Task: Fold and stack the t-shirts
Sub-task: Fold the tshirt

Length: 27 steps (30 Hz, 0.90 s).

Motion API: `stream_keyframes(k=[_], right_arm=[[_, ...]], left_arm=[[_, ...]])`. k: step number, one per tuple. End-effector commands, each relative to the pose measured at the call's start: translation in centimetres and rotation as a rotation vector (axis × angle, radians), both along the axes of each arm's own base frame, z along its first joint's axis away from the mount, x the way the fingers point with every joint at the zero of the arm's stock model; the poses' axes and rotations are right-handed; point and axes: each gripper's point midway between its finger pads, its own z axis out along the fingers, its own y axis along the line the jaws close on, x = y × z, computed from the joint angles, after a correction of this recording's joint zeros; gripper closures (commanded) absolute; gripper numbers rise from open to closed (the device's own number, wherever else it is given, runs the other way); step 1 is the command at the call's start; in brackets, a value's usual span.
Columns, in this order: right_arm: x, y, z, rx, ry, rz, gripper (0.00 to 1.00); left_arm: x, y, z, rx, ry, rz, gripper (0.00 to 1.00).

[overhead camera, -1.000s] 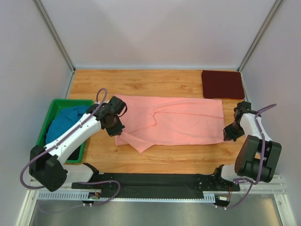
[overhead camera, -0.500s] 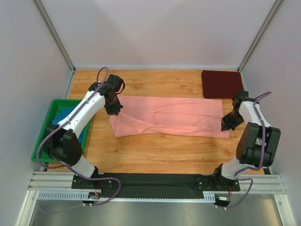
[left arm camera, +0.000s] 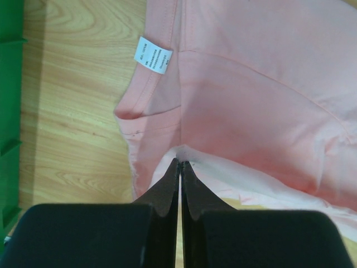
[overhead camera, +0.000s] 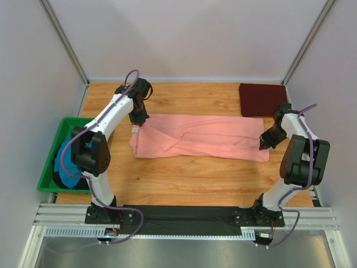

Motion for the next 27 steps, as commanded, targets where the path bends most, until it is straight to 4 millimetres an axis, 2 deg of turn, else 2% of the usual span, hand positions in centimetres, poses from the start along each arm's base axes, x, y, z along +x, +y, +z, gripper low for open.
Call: stream_keyframes(k=[1, 7, 14, 24, 27], right_arm=[[2.7, -0.4, 0.9, -0.009, -0.072, -0.010, 1.00], [4.0, -0.6, 1.2, -0.010, -0.091, -0.017, 1.00], [4.9, -0.9, 0.3, -0.008, -0.067, -0.023, 1.00], [6.1, -1.1, -0.5, 0.000, -0.058, -0.031, 1.00], [6.5, -1.2, -0.6, -0.001, -0.059, -0.030, 1.00]], left_arm=[[1.5, 0.8, 0.5, 0.018, -0.024, -0.019, 1.00], [3.6, 0.5, 0.1, -0.015, -0.028, -0.050, 1.00], [5.5, 0.8, -0.3, -0.007, -0.023, -0.057, 1.00], [7.7, -0.3, -2.3, -0.065, -0.008, -0.086, 1.00], [8.0, 0.0, -2.8, -0.050, 0.004, -0.086, 1.00]])
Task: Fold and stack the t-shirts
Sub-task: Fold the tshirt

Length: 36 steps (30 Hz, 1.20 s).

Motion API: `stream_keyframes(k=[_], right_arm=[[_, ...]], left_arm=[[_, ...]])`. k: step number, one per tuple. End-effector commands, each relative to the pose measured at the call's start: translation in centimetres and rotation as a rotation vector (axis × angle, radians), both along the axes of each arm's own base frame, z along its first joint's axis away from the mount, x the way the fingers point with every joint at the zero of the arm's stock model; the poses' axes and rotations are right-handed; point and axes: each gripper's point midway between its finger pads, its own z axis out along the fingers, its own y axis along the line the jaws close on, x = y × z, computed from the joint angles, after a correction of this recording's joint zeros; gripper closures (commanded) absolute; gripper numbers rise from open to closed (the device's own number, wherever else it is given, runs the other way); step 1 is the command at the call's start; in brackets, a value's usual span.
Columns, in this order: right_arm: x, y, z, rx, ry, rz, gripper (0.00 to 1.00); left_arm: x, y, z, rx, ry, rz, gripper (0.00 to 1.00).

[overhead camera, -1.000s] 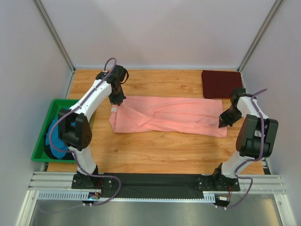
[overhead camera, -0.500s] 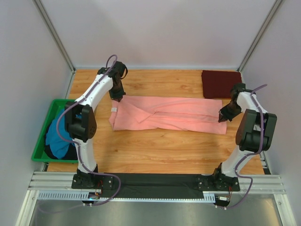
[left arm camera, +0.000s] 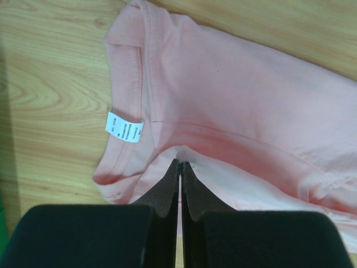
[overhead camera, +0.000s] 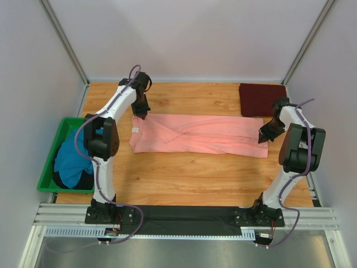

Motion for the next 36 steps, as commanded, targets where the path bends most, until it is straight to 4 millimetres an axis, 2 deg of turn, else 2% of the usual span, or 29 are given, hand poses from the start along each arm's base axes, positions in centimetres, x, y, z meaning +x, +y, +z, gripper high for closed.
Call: stream_keyframes(k=[1, 10, 21, 23, 24, 26, 27, 28, 29, 30, 31, 32, 34, 35, 36], right_arm=[[2.0, -0.3, 0.8, -0.015, -0.050, -0.007, 1.00], [2.7, -0.6, 0.5, -0.014, -0.039, -0.014, 1.00], [3.5, -0.7, -0.1, -0.007, -0.029, -0.018, 1.00], [3.7, -0.2, 0.0, 0.025, -0.032, -0.012, 0.98], [3.9, -0.2, 0.2, 0.026, -0.039, 0.003, 0.94], [3.7, 0.2, 1.0, 0.043, -0.034, 0.028, 0.84], [3.4, 0.1, 1.6, 0.040, -0.029, 0.036, 0.75], [2.7, 0.1, 2.2, 0.032, -0.011, 0.051, 0.71], [2.2, -0.3, 3.4, 0.002, -0.023, 0.055, 0.67], [1.8, -0.2, 3.9, 0.001, -0.026, 0.058, 0.60], [0.6, -0.5, 4.0, -0.024, -0.002, 0.052, 0.58], [0.0, -0.3, 4.9, -0.029, -0.019, 0.052, 0.56], [-1.7, 0.2, 4.4, -0.014, 0.008, 0.042, 0.54], [-2.2, 0.3, 4.4, -0.016, 0.010, 0.042, 0.54], [-2.6, 0.4, 4.5, -0.020, 0.004, 0.045, 0.54]], left_arm=[[1.8, 0.0, 1.3, -0.003, -0.057, -0.023, 1.00], [2.4, 1.3, 0.2, 0.033, -0.041, 0.007, 1.00], [3.4, 0.7, -0.8, -0.004, -0.033, 0.008, 1.00], [3.3, 0.6, -0.9, -0.009, -0.027, 0.006, 1.00], [3.3, 0.5, -0.8, -0.014, -0.026, 0.004, 1.00], [3.3, 0.5, -0.4, -0.014, -0.023, 0.002, 0.84], [2.9, 0.8, 0.6, 0.000, -0.019, 0.012, 0.78], [2.7, 1.2, 1.1, 0.019, -0.016, 0.022, 0.64], [2.3, 1.7, 1.8, 0.039, -0.017, 0.022, 0.60], [1.9, 1.9, 3.1, 0.041, -0.038, 0.021, 0.57], [1.5, 2.1, 3.7, 0.046, -0.046, 0.021, 0.54], [1.0, 2.4, 5.5, 0.047, -0.076, 0.017, 0.53], [-0.7, 2.9, 5.7, 0.058, -0.058, 0.017, 0.52], [-1.4, 2.8, 7.2, 0.038, -0.091, 0.014, 0.52], [-2.9, 3.0, 6.1, 0.037, -0.053, 0.008, 0.52]])
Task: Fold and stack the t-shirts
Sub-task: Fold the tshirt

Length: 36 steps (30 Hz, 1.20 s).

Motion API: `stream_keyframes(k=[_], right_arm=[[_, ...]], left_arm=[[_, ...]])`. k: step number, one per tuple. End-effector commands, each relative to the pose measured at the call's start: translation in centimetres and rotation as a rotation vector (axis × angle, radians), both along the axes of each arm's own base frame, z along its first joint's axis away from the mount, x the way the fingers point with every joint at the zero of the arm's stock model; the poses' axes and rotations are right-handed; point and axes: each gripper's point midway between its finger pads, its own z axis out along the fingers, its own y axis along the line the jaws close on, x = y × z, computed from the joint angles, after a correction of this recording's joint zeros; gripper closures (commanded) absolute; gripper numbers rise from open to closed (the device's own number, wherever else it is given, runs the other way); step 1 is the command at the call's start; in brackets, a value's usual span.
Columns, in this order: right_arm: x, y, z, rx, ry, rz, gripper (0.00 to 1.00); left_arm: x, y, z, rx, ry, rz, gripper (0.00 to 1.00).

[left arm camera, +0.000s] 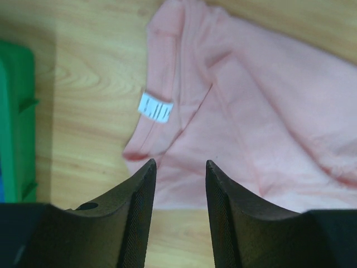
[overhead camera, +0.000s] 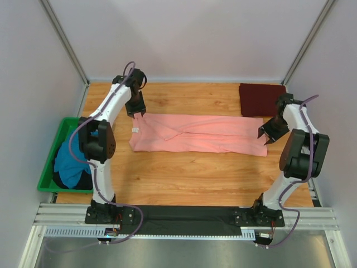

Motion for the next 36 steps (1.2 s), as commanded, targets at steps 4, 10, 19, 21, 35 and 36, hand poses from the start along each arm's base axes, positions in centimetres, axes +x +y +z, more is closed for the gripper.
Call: stream_keyframes(k=[4, 10, 19, 21, 35, 36], right_arm=[[-4.1, 0.3, -0.7, -0.033, 0.051, 0.036, 0.54], [-3.5, -0.5, -1.9, -0.061, 0.025, 0.043, 0.51], [-3.7, -1.2, -4.3, -0.085, 0.055, 0.005, 0.51], [-3.8, -1.3, -4.9, -0.091, 0.061, 0.000, 0.51], [-4.5, -3.1, -8.0, -0.162, 0.109, -0.004, 0.76], [-4.7, -3.0, -8.0, -0.160, 0.111, -0.002, 0.79]], left_arm=[[-6.6, -0.3, 3.4, -0.121, -0.035, -0.050, 0.52], [-11.6, -2.7, 1.1, -0.277, -0.015, -0.086, 0.51], [-14.2, -3.0, -3.6, -0.252, 0.083, -0.084, 0.50], [-14.3, -2.7, -4.6, -0.237, 0.077, -0.070, 0.48], [-13.3, 0.8, -9.7, 0.009, 0.166, -0.018, 0.76], [-13.3, 1.0, -9.8, 0.017, 0.174, -0.018, 0.80]])
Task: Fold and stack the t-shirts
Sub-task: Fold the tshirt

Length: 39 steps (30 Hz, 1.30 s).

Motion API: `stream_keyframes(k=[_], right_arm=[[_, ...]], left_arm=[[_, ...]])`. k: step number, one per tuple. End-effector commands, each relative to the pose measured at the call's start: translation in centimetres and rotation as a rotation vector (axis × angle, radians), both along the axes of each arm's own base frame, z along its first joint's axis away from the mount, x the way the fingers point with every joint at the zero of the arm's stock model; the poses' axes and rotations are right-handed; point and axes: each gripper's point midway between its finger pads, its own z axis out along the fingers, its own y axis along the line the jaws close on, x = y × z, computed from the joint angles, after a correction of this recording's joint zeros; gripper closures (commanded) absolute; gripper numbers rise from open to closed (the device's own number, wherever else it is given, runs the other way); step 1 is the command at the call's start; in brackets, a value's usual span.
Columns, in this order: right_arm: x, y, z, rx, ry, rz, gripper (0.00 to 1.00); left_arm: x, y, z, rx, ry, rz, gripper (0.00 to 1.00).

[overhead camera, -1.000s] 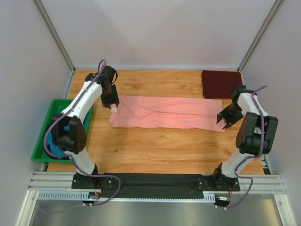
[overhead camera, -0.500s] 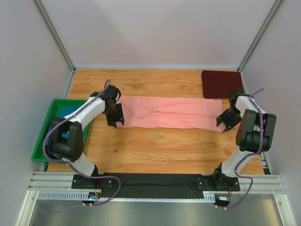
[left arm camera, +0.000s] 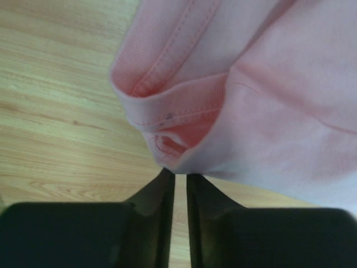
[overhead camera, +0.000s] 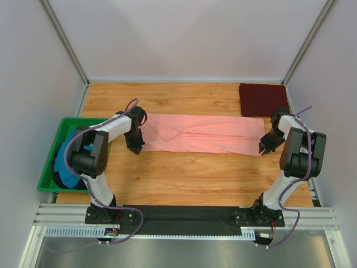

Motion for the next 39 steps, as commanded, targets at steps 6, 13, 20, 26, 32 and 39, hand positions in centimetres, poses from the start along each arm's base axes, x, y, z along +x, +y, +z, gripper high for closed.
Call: stream_keyframes(k=[6, 13, 20, 26, 32, 39], right_arm=[[-0.5, -2.3, -1.4, -0.105, 0.032, 0.022, 0.99], [-0.8, -2.0, -0.3, -0.092, 0.009, 0.032, 1.00], [-1.7, -0.8, -0.3, -0.050, -0.006, 0.015, 1.00], [-2.1, -0.5, -0.3, -0.038, -0.002, 0.014, 1.00], [-2.2, -0.4, -0.1, -0.035, -0.003, 0.016, 1.00], [-2.2, -0.3, 0.0, -0.034, -0.008, 0.015, 1.00]], left_arm=[[1.4, 1.6, 0.6, 0.112, -0.032, -0.016, 1.00], [0.4, 2.8, 3.8, 0.144, -0.093, 0.000, 1.00], [0.0, 1.1, 5.5, 0.026, -0.149, -0.006, 0.89], [1.4, -2.3, 5.8, -0.167, -0.244, -0.022, 0.58], [1.4, -2.0, 2.8, -0.123, -0.155, -0.014, 0.57], [1.2, -1.1, 0.6, -0.056, -0.084, 0.018, 0.59]])
